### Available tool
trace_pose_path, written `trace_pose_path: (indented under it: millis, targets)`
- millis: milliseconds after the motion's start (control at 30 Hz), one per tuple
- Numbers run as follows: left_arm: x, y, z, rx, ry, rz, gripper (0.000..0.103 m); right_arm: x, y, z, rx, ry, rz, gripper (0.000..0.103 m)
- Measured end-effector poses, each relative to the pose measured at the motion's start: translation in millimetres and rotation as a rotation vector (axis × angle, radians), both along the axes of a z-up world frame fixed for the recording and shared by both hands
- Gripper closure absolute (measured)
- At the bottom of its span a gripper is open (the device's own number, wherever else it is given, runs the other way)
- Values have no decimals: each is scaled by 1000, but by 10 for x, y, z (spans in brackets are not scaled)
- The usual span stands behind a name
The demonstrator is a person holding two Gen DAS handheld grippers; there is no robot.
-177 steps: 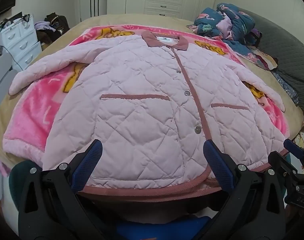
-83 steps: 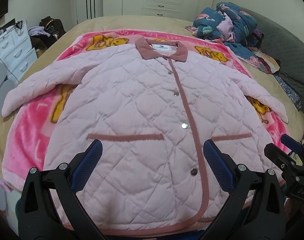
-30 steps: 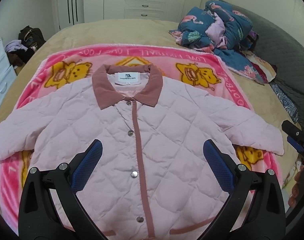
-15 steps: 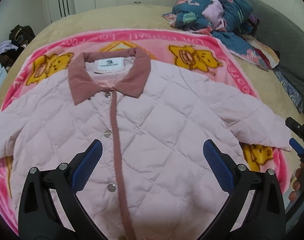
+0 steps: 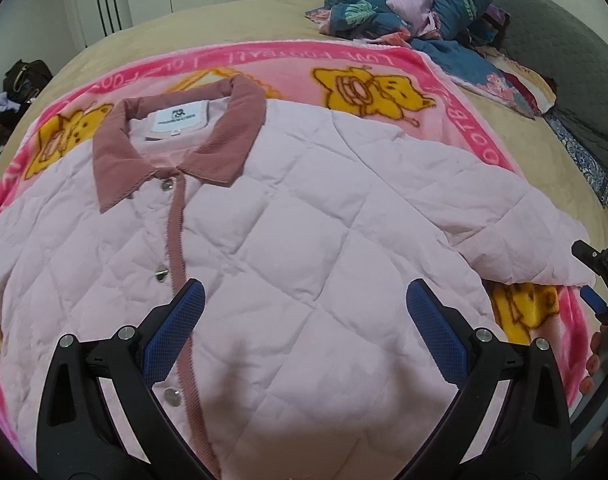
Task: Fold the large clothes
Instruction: 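Move the right tool toward the sleeve cuff beside the jacket body, then grasp the pink sleeve cuff with the right tool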
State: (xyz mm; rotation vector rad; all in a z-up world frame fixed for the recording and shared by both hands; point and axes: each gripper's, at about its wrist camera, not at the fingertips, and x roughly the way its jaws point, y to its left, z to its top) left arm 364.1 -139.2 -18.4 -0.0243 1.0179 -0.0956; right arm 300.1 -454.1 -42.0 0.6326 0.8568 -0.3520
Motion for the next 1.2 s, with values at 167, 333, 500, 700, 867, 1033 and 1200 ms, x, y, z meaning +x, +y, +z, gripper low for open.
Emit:
trace_pose_path:
  millis: [167,333,500,700,867,1033,1200]
  targets:
    - [66,-32,-111,-6,24,8,8,3,-244,-149,21,25,-52,4]
    - [93,-5,-193,4,41,15,8,25,-524,-327,82,43,-128,4]
    - [137,71,-207,31,32,23,8,83,-805,-450,91,47,-188,4]
    - [224,245,-113,54,20,47,8,134,-1228,-582,137,5,-284,4]
    - [188,434,74,69,-18,83,8,-27,-1550,-823,248,-75,-408,42]
    - [144,607,205,54,-27,109,8,-38,-1577,-597,238,-176,-333,76]
    - [77,681,383,42,-46,123,8,13,-1459,-77,186,-284,-235,84]
